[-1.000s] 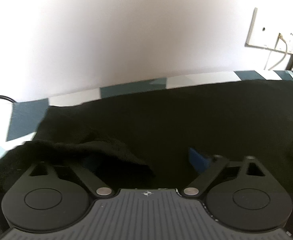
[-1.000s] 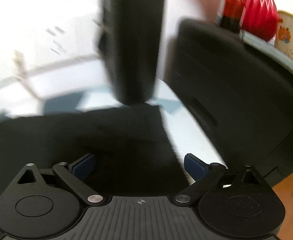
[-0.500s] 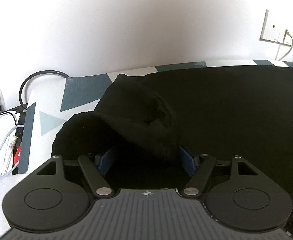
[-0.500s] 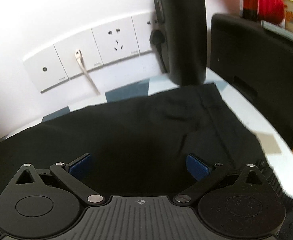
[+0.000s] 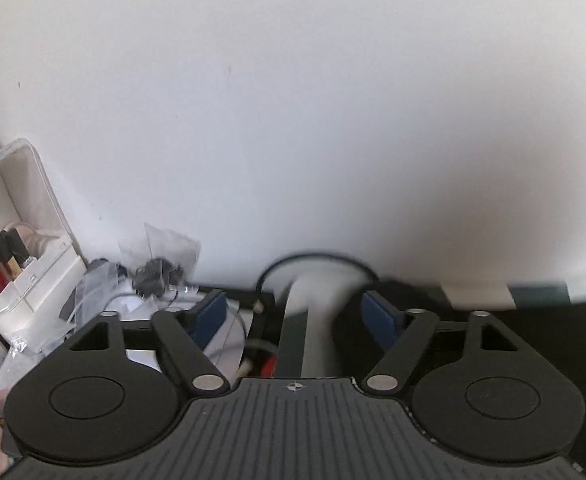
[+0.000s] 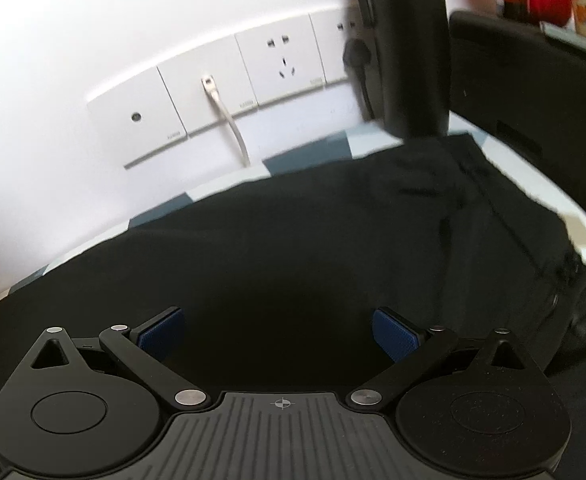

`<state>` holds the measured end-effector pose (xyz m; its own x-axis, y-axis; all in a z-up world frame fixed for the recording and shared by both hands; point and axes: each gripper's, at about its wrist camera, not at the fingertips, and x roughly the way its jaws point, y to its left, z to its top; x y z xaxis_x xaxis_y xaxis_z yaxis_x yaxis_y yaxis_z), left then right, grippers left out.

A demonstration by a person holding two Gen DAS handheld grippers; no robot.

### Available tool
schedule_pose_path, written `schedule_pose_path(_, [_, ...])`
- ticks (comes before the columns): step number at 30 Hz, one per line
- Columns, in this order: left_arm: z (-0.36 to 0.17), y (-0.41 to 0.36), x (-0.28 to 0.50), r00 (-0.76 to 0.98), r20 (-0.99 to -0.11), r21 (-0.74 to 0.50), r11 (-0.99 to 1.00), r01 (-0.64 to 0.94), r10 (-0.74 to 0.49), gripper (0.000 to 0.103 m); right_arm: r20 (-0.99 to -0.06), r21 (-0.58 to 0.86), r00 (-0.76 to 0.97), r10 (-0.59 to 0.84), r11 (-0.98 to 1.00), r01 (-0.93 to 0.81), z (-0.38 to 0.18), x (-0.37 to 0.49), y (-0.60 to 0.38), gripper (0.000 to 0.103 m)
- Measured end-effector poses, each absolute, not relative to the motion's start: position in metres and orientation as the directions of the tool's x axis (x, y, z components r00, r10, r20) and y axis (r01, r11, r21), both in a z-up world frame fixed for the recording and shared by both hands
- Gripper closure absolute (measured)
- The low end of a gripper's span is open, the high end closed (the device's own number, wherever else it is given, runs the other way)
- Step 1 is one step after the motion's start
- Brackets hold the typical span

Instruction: Fold clothes

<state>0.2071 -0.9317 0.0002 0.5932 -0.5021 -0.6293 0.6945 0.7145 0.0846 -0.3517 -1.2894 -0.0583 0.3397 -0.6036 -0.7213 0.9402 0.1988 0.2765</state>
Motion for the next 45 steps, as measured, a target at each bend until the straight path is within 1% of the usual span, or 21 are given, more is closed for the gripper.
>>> schedule_pose_path(5, [-0.035, -0.921, 0.179, 0.484, -0.704, 0.089, 0.612, 0.786, -0.52, 0.022, -0.741, 0.236, 0.307, -0.598, 0.196, 0.952, -0.063, -0.338, -1.279, 0.003])
schedule_pose_path(8, [-0.061, -0.912, 0.178, 0.436, -0.741, 0.031, 0.622, 0.782, -0.511, 0.022, -0.751, 0.211, 0.287, -0.594, 0.195, 0.958, -0.066, -0.329, -1.273, 0.002])
schedule_pose_path(11, [-0.075, -0.903, 0.179, 0.396, -0.768, -0.026, 0.642, 0.766, -0.504, 0.022, -0.754, 0.184, 0.276, -0.596, 0.211, 0.96, -0.065, -0.321, -1.267, 0.001])
schedule_pose_path(12, [-0.075, -0.894, 0.178, 0.394, -0.77, -0.061, 0.673, 0.737, -0.502, 0.022, -0.754, 0.176, 0.274, -0.597, 0.217, 0.96, -0.065, -0.319, -1.264, 0.001])
schedule_pose_path(14, [-0.077, -0.875, 0.178, 0.36, -0.76, -0.204, 0.726, 0.657, -0.54, 0.022, -0.757, 0.159, 0.266, -0.596, 0.227, 0.961, -0.066, -0.315, -1.259, 0.001])
schedule_pose_path(15, [-0.078, -0.864, 0.178, 0.341, -0.75, -0.284, 0.741, 0.609, -0.567, 0.025, -0.76, 0.15, 0.261, -0.595, 0.23, 0.962, -0.068, -0.313, -1.256, 0.001])
schedule_pose_path(16, [-0.08, -0.853, 0.178, 0.323, -0.737, -0.36, 0.75, 0.555, -0.594, 0.031, -0.763, 0.14, 0.255, -0.594, 0.234, 0.962, -0.07, -0.311, -1.253, 0.001])
schedule_pose_path(18, [-0.082, -0.832, 0.177, 0.294, -0.704, -0.504, 0.746, 0.434, -0.647, 0.037, -0.77, 0.127, 0.244, -0.589, 0.232, 0.964, -0.073, -0.308, -1.251, 0.001])
schedule_pose_path(21, [-0.095, -0.816, 0.184, 0.284, -0.654, -0.639, 0.713, 0.288, -0.701, 0.037, -0.77, 0.114, 0.233, -0.594, 0.231, 0.966, -0.075, -0.306, -1.25, 0.001])
schedule_pose_path(23, [-0.103, -0.814, 0.193, 0.302, -0.621, -0.686, 0.688, 0.238, -0.724, 0.037, -0.77, 0.103, 0.227, -0.596, 0.235, 0.967, -0.077, -0.304, -1.25, 0.001])
schedule_pose_path(26, [-0.115, -0.816, 0.207, 0.33, -0.601, -0.719, 0.673, 0.175, -0.728, 0.044, -0.769, 0.09, 0.219, -0.6, 0.238, 0.967, -0.079, -0.303, -1.249, 0.001])
schedule_pose_path(29, [-0.123, -0.823, 0.215, 0.336, -0.591, -0.741, 0.658, 0.131, -0.733, 0.059, -0.767, 0.084, 0.217, -0.604, 0.241, 0.967, -0.08, -0.302, -1.248, 0.001])
schedule_pose_path(30, [-0.124, -0.825, 0.215, 0.343, -0.589, -0.745, 0.656, 0.12, -0.732, 0.07, -0.766, 0.079, 0.216, -0.605, 0.244, 0.967, -0.081, -0.302, -1.247, 0.001])
schedule_pose_path(31, [-0.124, -0.827, 0.215, 0.351, -0.586, -0.749, 0.653, 0.108, -0.73, 0.089, -0.766, 0.075, 0.214, -0.605, 0.247, 0.966, -0.081, -0.301, -1.247, 0.001])
schedule_pose_path(32, [-0.124, -0.829, 0.216, 0.359, -0.583, -0.753, 0.651, 0.097, -0.729, 0.093, -0.767, 0.072, 0.213, -0.606, 0.249, 0.966, -0.081, -0.301, -1.247, 0.001])
schedule_pose_path(33, [-0.119, -0.831, 0.215, 0.374, -0.575, -0.752, 0.65, 0.111, -0.728, 0.095, -0.767, 0.068, 0.212, -0.606, 0.252, 0.965, -0.081, -0.301, -1.246, 0.001])
schedule_pose_path(35, [-0.095, -0.834, 0.206, 0.42, -0.533, -0.729, 0.651, 0.213, -0.734, 0.096, -0.768, 0.061, 0.209, -0.606, 0.257, 0.965, -0.082, -0.3, -1.246, 0.001])
schedule_pose_path(38, [-0.039, -0.833, 0.18, 0.479, -0.402, -0.666, 0.608, 0.432, -0.781, 0.097, -0.769, 0.052, 0.207, -0.605, 0.265, 0.963, -0.081, -0.299, -1.246, 0.001])
schedule_pose_path(39, [-0.03, -0.83, 0.175, 0.481, -0.384, -0.654, 0.6, 0.461, -0.788, 0.097, -0.768, 0.048, 0.207, -0.606, 0.267, 0.962, -0.081, -0.299, -1.246, 0.001])
schedule_pose_path(41, [-0.028, -0.825, 0.175, 0.468, -0.423, -0.651, 0.619, 0.44, -0.776, 0.096, -0.766, 0.039, 0.204, -0.61, 0.272, 0.962, -0.082, -0.298, -1.246, 0.001])
schedule_pose_path(45, [-0.064, -0.811, 0.183, 0.426, -0.585, -0.623, 0.719, 0.308, -0.69, 0.096, -0.769, 0.042, 0.202, -0.606, 0.268, 0.963, -0.082, -0.295, -1.247, 0.001])
